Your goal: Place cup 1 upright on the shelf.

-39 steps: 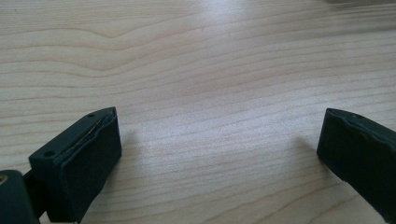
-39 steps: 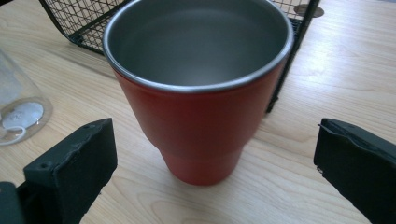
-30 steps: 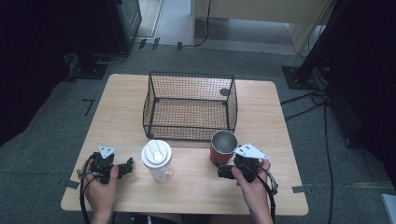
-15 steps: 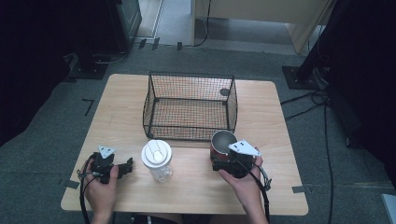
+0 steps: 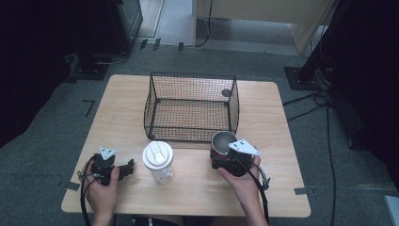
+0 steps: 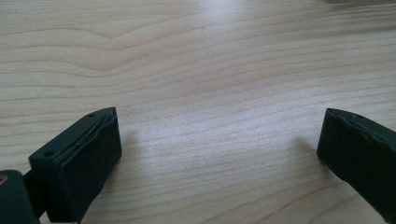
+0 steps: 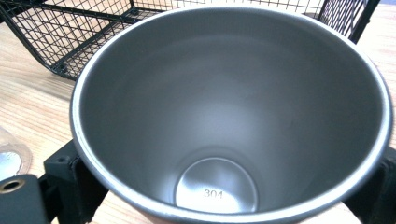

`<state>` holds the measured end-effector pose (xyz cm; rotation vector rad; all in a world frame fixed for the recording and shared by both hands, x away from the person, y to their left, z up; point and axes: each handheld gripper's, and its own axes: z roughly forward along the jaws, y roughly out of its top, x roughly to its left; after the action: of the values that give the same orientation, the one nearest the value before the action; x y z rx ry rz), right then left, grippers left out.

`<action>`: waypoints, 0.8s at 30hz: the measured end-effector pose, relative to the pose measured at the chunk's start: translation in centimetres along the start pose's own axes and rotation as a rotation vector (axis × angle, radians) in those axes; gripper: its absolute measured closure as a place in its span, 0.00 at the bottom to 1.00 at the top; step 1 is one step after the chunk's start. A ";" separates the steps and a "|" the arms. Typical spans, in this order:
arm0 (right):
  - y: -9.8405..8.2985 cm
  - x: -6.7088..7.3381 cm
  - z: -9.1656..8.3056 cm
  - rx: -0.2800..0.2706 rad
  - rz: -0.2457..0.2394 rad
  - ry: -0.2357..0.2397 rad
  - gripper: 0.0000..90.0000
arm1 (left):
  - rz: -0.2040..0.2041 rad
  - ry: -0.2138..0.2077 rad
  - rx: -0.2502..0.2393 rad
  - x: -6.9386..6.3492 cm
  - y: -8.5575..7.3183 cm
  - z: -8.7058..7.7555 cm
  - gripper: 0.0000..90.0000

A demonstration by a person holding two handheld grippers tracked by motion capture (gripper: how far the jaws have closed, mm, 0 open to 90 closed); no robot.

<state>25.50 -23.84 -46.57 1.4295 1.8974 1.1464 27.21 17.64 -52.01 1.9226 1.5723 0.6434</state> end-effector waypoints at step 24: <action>0.9 0.8 -1.5 -0.100 -0.023 0.041 0.09 | -0.002 0.000 -0.002 0.0 0.0 0.0 0.00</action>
<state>24.49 -23.46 -44.90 1.3372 1.8513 1.2508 27.22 17.62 -52.03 1.9189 1.5730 0.6436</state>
